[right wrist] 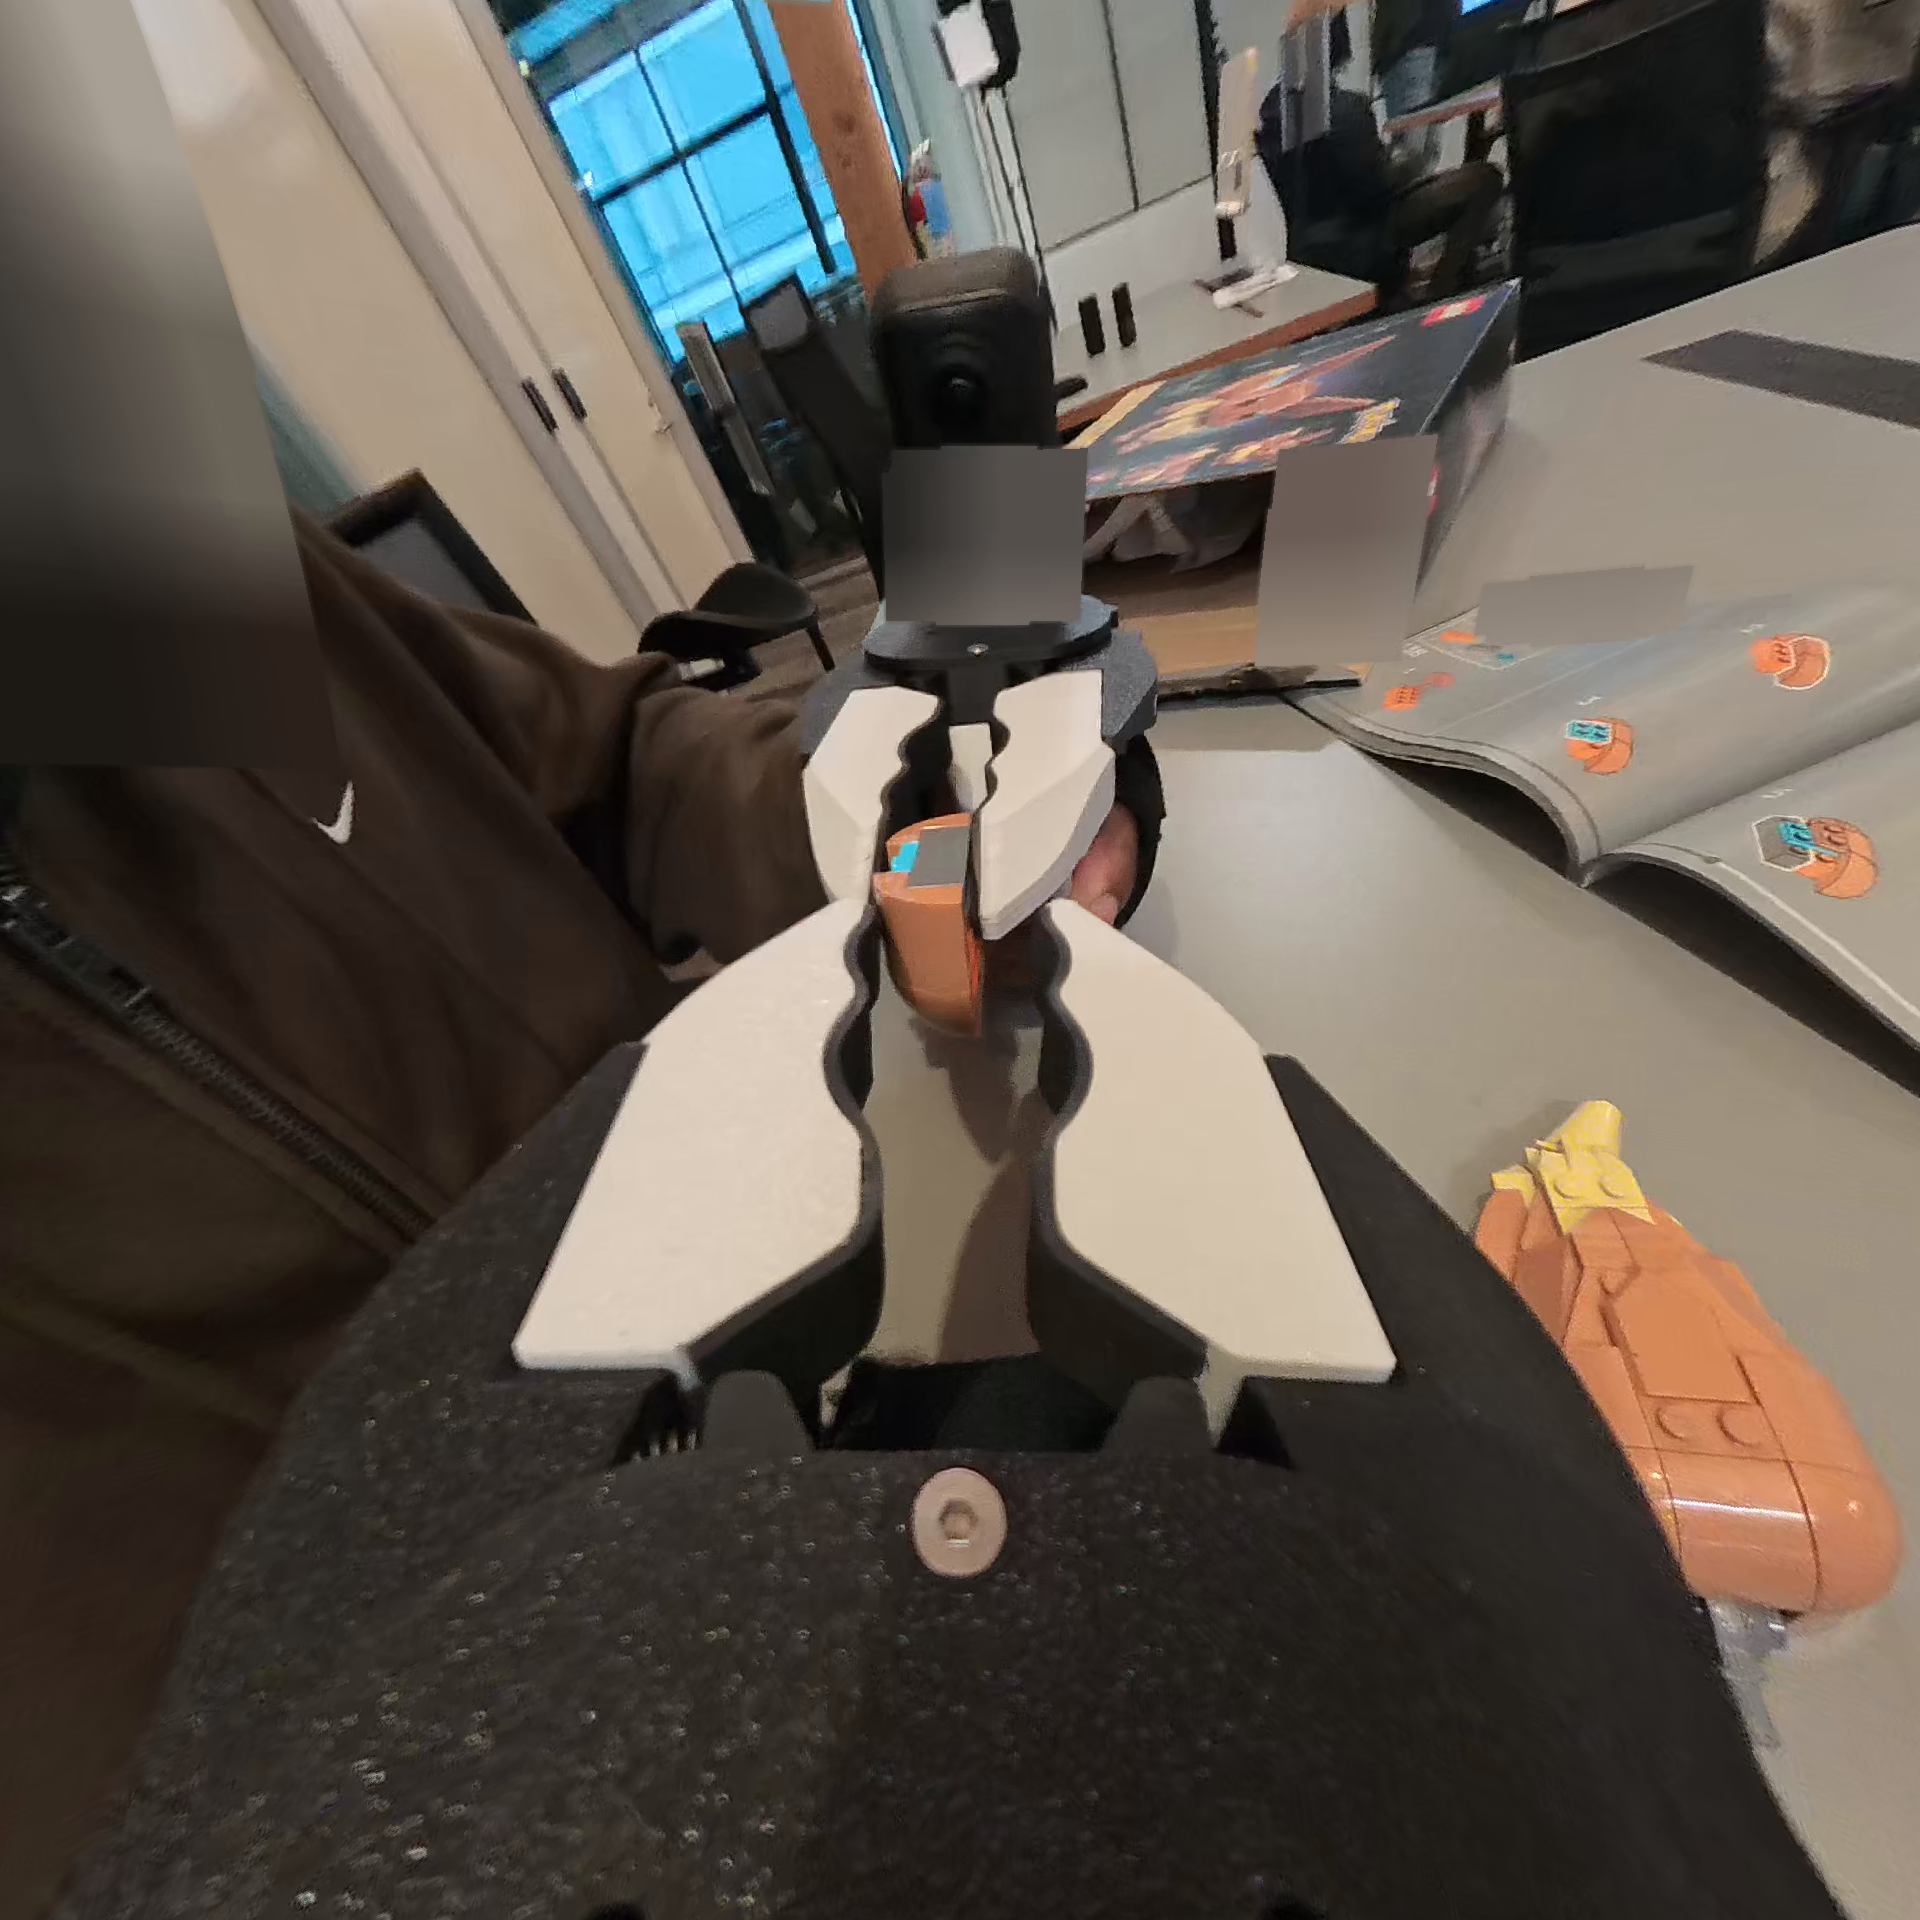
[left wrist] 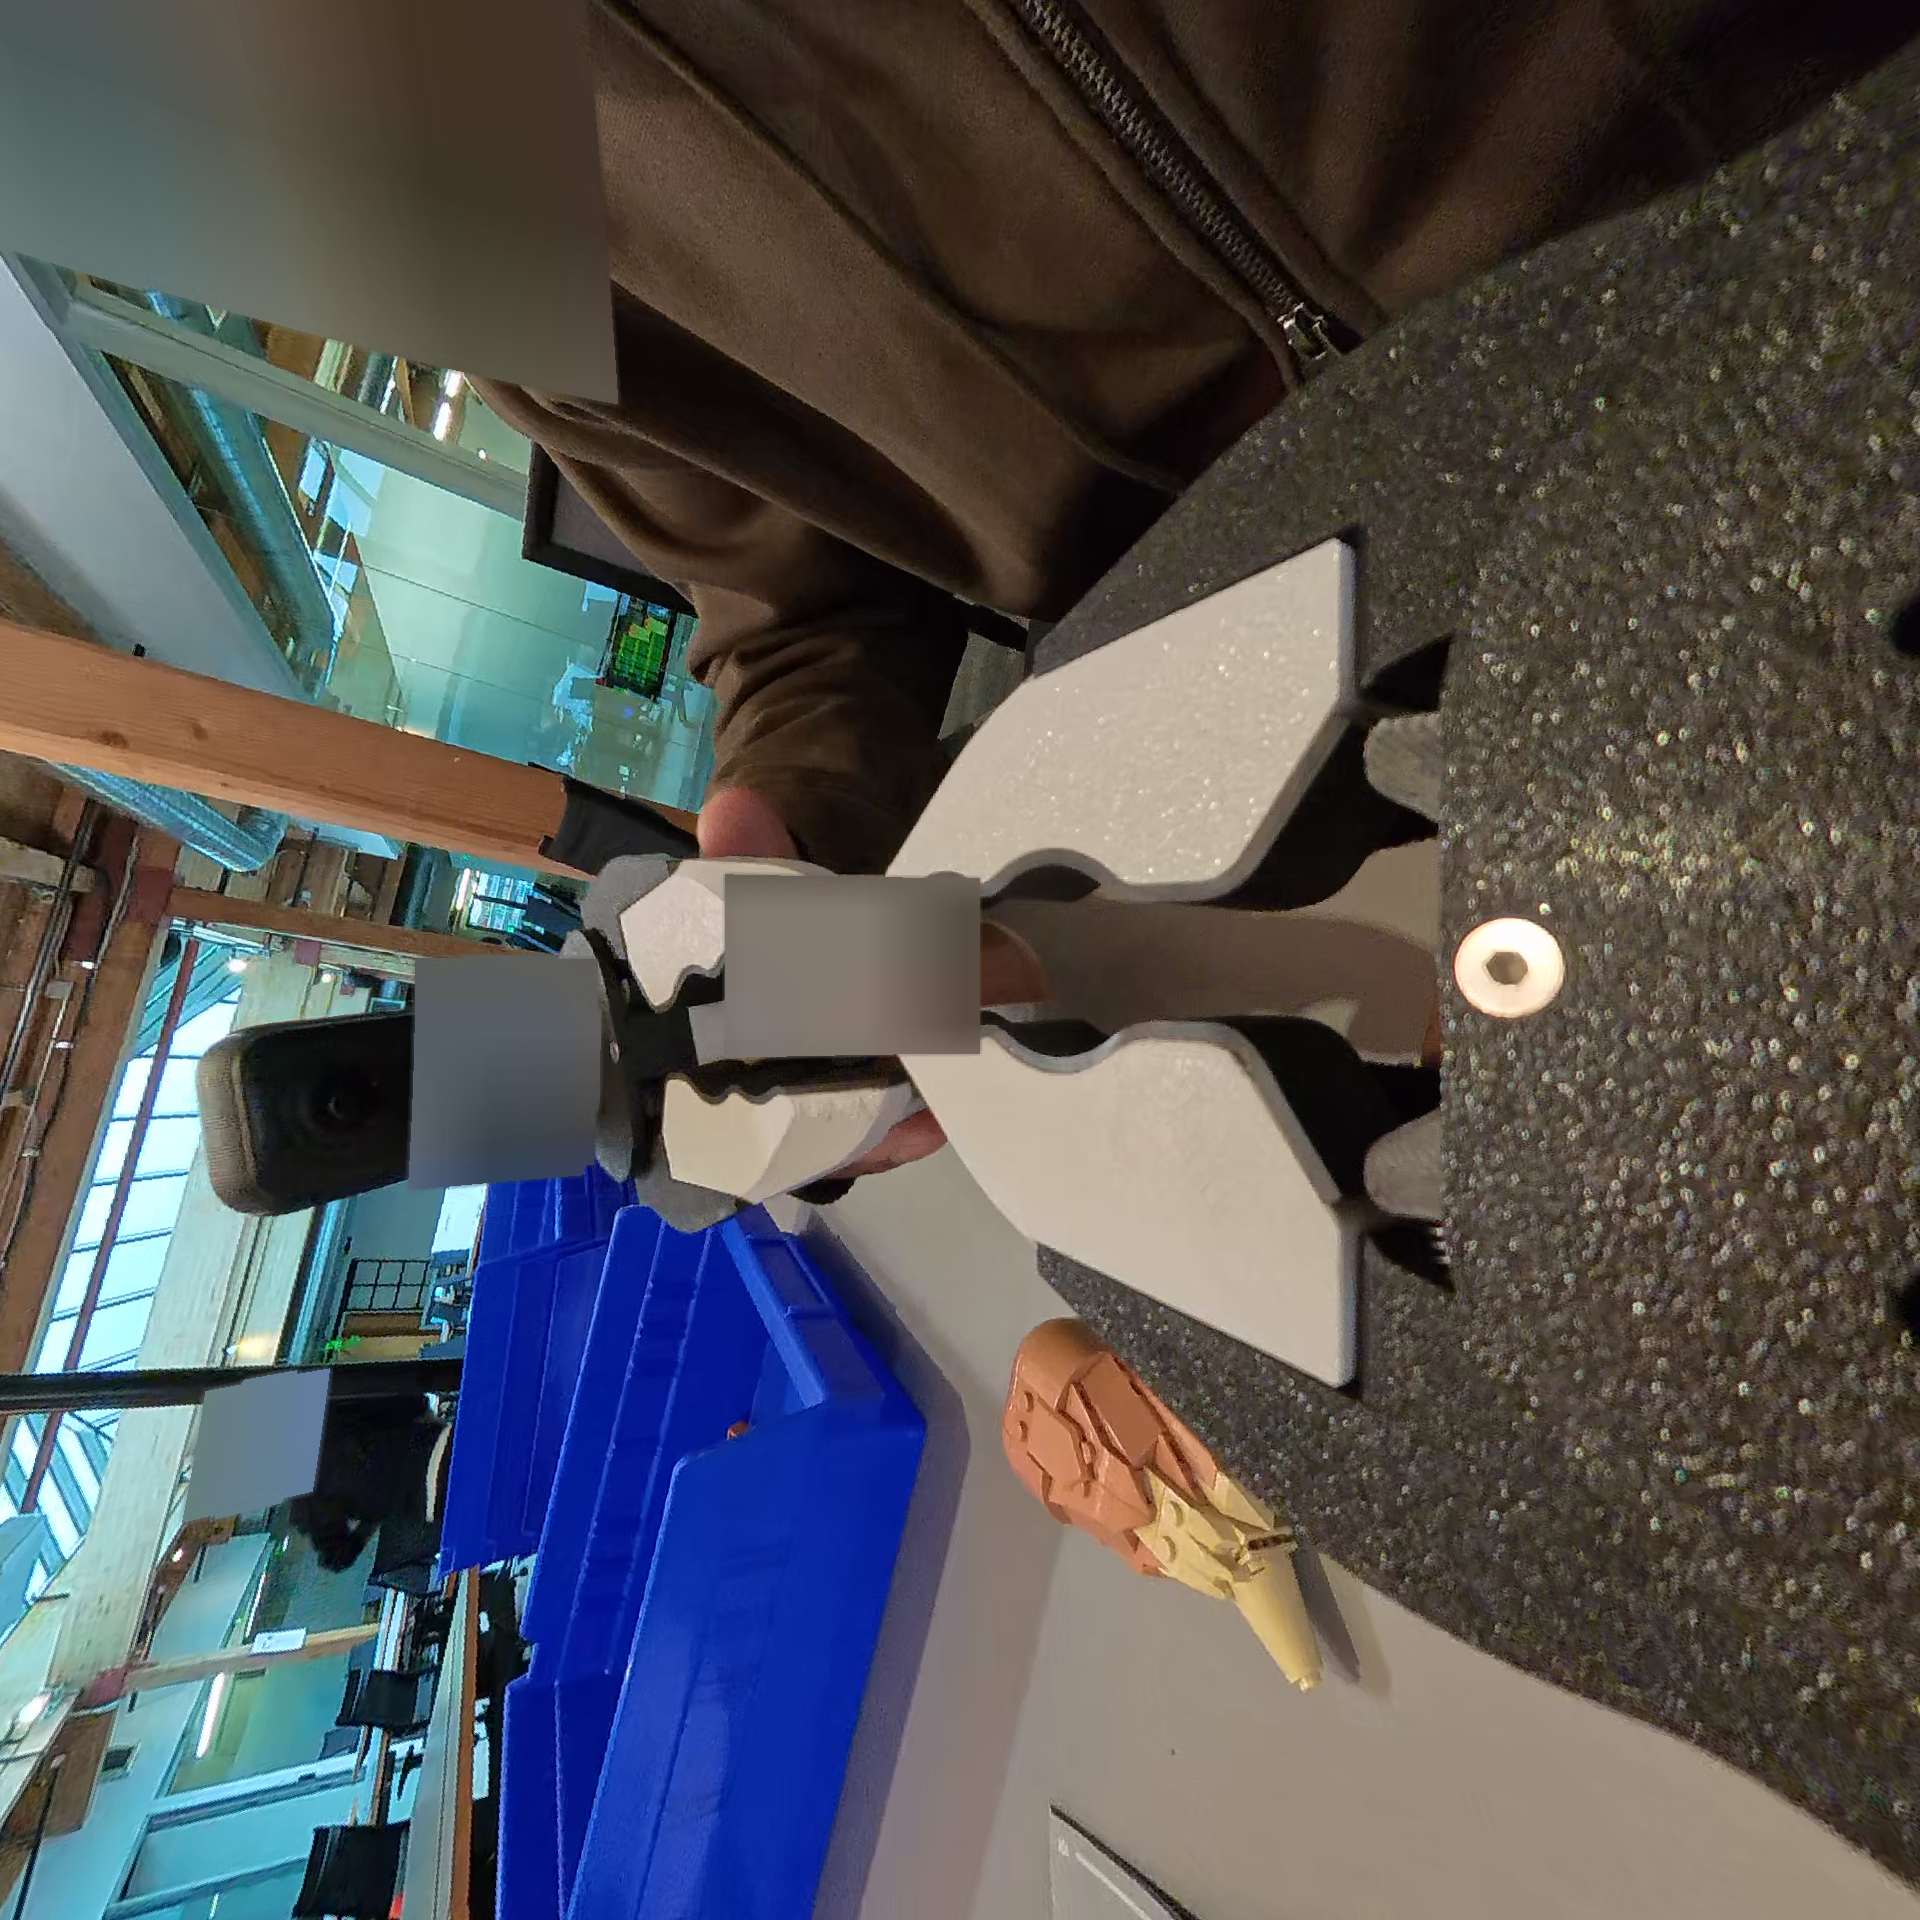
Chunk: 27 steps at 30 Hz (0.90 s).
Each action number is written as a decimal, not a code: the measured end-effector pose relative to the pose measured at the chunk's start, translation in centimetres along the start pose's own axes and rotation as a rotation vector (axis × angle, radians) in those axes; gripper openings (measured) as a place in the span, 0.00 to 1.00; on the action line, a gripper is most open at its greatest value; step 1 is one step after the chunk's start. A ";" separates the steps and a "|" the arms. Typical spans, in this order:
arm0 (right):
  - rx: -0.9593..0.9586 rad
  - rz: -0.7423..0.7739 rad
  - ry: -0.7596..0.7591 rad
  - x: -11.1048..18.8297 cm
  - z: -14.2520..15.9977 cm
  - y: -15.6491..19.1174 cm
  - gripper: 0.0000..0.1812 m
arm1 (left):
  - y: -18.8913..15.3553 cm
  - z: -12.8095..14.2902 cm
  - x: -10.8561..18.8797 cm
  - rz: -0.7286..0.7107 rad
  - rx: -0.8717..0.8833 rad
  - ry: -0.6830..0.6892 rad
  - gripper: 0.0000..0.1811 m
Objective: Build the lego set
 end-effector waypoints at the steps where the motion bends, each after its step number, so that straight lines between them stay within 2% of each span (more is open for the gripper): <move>1: -0.002 -0.006 -0.011 0.0 -0.1 0.1 0.14 | 0.1 0.0 0.0 -0.003 0.002 -0.001 0.10; 4: 0.005 -0.011 -0.019 0.0 -0.1 0.2 0.09 | 0.2 0.0 0.1 -0.006 0.016 0.001 0.10; 19: -0.056 -0.072 -0.049 -0.1 0.4 -0.1 0.09 | 0.2 0.3 0.1 0.010 0.028 0.026 0.10; 24: -0.041 -0.043 -0.059 0.1 0.2 -0.3 0.09 | 0.6 0.2 0.1 -0.008 0.044 0.018 0.10; 25: -0.047 -0.041 -0.065 0.1 0.2 -0.4 0.09 | 0.6 0.1 0.1 -0.011 0.050 0.010 0.10; 27: -0.062 -0.021 -0.067 0.2 0.3 -0.7 0.17 | 0.7 -0.2 0.3 -0.009 0.069 -0.021 0.10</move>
Point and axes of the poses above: each gripper's, where its closed fingertips meet, x back along the fingers, z out of its underside, y = z × x across the jaws, the point moved 4 cm from there along x, back along the fingers, and after that the axes turned 5 degrees about -z, right-handed, at the moved point
